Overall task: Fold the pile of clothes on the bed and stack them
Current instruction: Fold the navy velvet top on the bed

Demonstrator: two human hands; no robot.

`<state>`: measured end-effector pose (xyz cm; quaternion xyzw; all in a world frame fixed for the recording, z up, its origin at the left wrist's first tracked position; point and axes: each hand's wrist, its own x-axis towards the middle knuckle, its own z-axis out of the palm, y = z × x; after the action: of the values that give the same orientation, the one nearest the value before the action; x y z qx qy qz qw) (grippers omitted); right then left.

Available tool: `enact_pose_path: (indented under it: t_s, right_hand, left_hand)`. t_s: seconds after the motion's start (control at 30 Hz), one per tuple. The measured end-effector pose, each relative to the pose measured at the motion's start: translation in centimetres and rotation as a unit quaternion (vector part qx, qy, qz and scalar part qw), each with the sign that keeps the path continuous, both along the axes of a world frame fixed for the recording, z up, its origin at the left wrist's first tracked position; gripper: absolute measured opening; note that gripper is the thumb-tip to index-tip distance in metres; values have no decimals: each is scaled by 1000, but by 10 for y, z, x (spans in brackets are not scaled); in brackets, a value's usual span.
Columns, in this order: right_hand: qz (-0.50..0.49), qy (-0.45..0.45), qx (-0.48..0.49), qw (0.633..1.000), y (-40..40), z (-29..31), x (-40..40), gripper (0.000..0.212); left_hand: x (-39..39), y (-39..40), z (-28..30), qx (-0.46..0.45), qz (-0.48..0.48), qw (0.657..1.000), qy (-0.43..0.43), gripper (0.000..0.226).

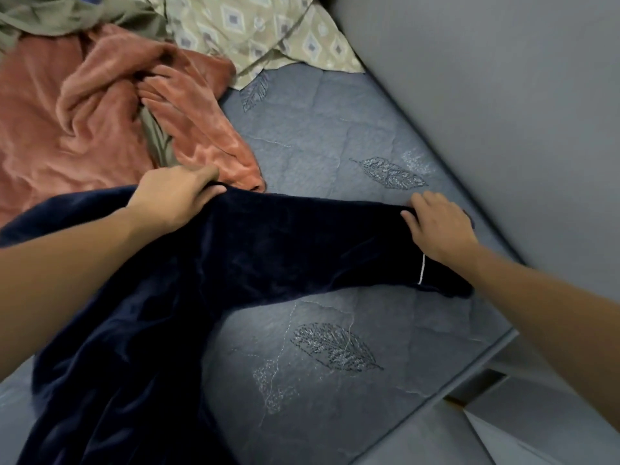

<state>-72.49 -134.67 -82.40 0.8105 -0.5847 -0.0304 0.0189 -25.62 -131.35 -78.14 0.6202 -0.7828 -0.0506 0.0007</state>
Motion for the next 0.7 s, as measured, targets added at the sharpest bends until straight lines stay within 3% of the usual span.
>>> enact_pose_path:
  t_s: [0.23, 0.4, 0.7]
  right_hand:
    - [-2, 39, -54, 998, 5, -10, 25, 19]
    - [74, -16, 24, 997, 20, 2, 108, 25]
    - [133, -156, 103, 973, 35, -4, 289, 40]
  left_hand:
    - [14, 17, -18, 15, 19, 999, -22, 35]
    - [47, 31, -1, 12, 25, 999, -20, 47]
    - [141, 57, 13, 17, 55, 998, -2, 42]
